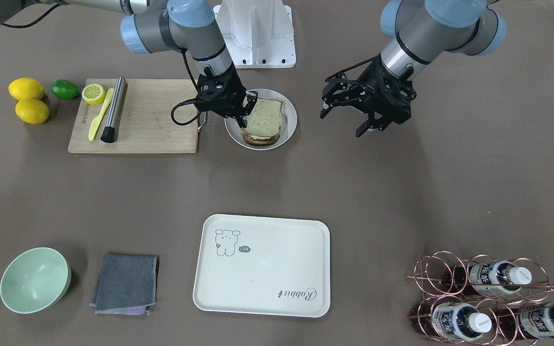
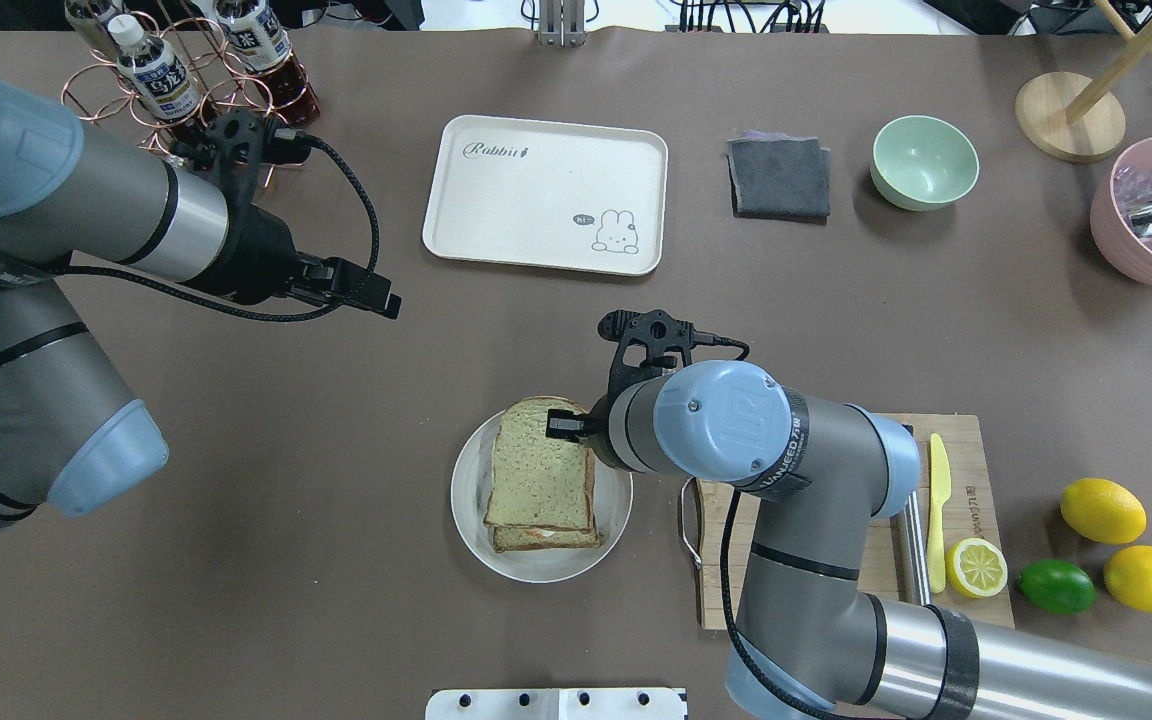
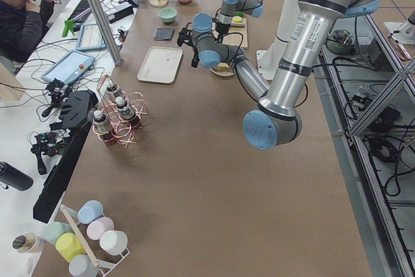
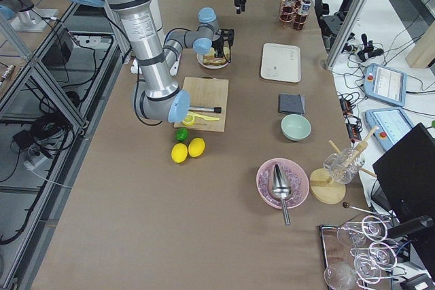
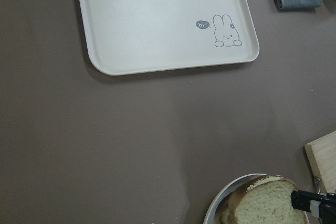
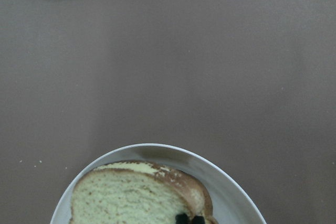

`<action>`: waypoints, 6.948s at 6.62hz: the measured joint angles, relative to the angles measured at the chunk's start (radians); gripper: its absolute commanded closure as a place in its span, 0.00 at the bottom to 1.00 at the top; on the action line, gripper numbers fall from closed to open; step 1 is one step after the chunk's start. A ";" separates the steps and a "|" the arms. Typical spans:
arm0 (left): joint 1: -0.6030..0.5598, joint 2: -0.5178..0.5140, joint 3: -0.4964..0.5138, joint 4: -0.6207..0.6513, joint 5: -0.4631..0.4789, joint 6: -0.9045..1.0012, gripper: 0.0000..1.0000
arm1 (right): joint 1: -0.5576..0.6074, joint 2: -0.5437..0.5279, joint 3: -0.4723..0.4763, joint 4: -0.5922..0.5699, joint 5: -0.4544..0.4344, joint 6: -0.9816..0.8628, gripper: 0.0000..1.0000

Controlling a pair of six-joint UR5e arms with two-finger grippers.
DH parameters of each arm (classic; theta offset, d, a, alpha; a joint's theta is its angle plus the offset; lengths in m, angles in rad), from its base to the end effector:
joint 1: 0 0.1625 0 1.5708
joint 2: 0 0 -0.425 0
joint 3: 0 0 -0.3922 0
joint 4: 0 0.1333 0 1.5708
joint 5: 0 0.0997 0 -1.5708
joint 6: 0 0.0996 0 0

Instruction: Make sandwich and place on tray

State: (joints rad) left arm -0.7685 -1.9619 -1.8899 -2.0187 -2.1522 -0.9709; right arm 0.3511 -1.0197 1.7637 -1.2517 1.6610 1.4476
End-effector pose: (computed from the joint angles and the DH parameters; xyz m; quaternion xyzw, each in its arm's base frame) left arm 0.3592 -0.4566 0.2418 0.1455 0.5579 0.0888 0.8122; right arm -0.5641 -0.3390 0.2201 0.0812 -0.5013 0.0752 0.8582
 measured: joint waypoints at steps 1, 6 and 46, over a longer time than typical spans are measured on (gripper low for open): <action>0.000 0.000 0.000 0.000 0.000 0.000 0.00 | -0.002 0.000 0.002 0.000 -0.002 -0.001 0.00; 0.007 -0.017 -0.003 -0.003 -0.002 -0.019 0.01 | 0.153 -0.034 0.063 -0.067 0.135 -0.013 0.00; 0.045 -0.211 0.414 -0.131 -0.029 -0.115 1.00 | 1.261 -0.606 -0.036 -0.540 0.596 -1.713 0.00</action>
State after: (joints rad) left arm -0.7238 -2.1732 -1.4756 -2.1498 -2.1817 -1.0862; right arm 1.6122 -1.6260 1.7275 -1.7917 2.2569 -0.2657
